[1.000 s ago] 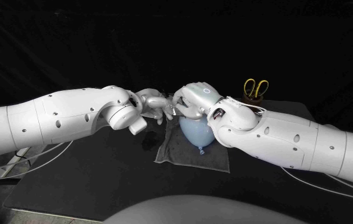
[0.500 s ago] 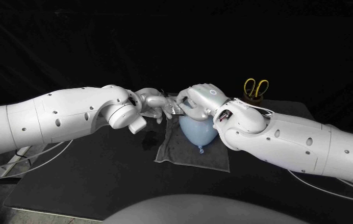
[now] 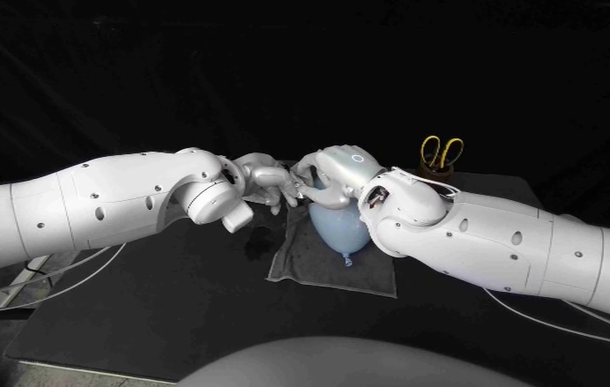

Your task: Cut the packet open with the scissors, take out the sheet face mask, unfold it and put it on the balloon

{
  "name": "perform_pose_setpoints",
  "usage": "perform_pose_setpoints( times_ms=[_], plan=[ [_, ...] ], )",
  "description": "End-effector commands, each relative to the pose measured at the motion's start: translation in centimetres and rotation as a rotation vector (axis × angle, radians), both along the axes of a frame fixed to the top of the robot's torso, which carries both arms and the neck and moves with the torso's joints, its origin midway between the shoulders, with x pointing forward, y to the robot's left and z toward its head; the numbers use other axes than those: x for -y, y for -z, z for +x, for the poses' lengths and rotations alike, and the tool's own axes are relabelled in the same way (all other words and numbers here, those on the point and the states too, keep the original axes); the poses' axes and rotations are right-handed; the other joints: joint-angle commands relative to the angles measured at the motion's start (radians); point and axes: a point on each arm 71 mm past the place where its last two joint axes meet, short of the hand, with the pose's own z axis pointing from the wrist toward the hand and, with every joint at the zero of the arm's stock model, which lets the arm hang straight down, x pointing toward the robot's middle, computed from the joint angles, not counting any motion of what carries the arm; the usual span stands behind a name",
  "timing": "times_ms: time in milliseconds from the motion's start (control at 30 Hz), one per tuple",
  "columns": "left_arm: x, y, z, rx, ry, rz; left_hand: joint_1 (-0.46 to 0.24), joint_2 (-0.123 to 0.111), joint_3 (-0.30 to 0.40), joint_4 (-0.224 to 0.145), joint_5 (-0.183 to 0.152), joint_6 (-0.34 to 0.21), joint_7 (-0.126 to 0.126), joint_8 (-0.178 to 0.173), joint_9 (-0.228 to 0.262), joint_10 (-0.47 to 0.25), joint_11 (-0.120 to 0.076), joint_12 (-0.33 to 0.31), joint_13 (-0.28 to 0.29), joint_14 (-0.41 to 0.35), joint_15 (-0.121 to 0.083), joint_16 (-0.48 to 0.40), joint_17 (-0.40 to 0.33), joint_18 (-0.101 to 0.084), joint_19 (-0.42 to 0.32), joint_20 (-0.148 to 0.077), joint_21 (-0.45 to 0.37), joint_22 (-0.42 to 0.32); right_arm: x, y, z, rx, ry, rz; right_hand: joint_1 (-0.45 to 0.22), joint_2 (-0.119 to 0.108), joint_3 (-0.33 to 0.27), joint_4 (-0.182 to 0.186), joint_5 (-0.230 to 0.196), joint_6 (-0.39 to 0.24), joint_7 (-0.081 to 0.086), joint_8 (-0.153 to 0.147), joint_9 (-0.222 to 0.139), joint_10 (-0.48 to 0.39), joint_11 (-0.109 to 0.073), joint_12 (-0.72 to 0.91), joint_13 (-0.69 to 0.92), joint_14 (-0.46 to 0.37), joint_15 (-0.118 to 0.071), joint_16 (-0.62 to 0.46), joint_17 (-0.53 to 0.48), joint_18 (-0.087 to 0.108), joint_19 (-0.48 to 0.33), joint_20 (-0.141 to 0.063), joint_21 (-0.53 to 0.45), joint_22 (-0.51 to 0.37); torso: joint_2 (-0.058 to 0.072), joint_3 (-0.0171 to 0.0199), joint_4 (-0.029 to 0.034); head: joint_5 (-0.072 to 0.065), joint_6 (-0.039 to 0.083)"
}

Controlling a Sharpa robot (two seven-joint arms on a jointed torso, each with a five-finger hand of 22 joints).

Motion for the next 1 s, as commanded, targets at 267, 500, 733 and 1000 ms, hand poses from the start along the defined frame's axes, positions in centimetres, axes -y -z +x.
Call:
perform_pose_setpoints(
  times_ms=[267,500,733,1000],
  plan=[
    [0.76,-0.23,-0.17,0.004,0.035,-0.024,-0.002,0.012,0.006,-0.003,0.006,0.023,0.020,0.009,0.020,0.002,-0.001,-0.003,0.001,-0.008,0.003,-0.006,-0.001,0.007,-0.010,0.001,0.005,0.003,-0.45,0.73,0.25,-0.059,0.005,-0.082,0.021,0.011,-0.022,0.026,0.000,0.041,-0.005,-0.007,-0.009,-0.002,-0.001,0.004,0.069,0.083,0.005,-0.004,0.197,0.013,0.005,0.011,-0.007,0.184,0.000,0.0010,-0.0009,0.000,-0.001],
    [0.92,-0.27,-0.23,0.010,0.048,-0.020,-0.002,0.012,0.006,-0.003,0.005,0.023,0.020,0.008,0.020,0.001,-0.001,-0.003,0.001,-0.008,0.003,-0.007,-0.002,0.007,-0.011,0.001,0.006,0.004,-0.61,0.75,0.48,-0.062,0.006,-0.075,0.041,0.051,-0.009,0.045,0.000,0.070,-0.012,-0.009,-0.017,-0.002,-0.008,0.006,0.068,0.084,-0.001,-0.002,0.199,0.014,0.006,0.008,-0.006,0.184,0.000,0.0011,-0.0011,0.000,-0.001],
    [1.05,-0.30,-0.34,0.012,0.062,-0.017,-0.002,0.013,0.006,-0.003,0.005,0.023,0.021,0.008,0.020,0.001,0.000,-0.003,0.001,-0.009,0.004,-0.007,-0.003,0.007,-0.011,0.001,0.006,0.004,-0.61,0.63,0.80,-0.059,0.010,-0.042,0.051,0.064,0.000,0.051,0.000,0.066,-0.009,-0.020,-0.024,0.000,-0.006,0.010,0.069,0.084,-0.001,-0.001,0.201,0.013,0.007,0.008,-0.005,0.185,0.001,0.0010,-0.0008,0.000,-0.001],
    [1.32,-0.35,-0.46,0.017,0.081,-0.012,-0.002,0.013,0.007,-0.003,0.005,0.023,0.021,0.008,0.020,0.001,0.000,-0.004,0.001,-0.010,0.004,-0.008,-0.003,0.007,-0.011,0.001,0.006,0.004,-0.88,0.65,0.95,-0.087,-0.002,-0.018,0.056,0.067,0.003,0.052,0.000,0.065,-0.008,-0.024,-0.027,0.000,-0.006,0.012,0.069,0.085,0.000,-0.001,0.202,0.013,0.007,0.008,-0.004,0.185,0.000,0.0005,-0.0011,0.000,-0.004]
  ],
)
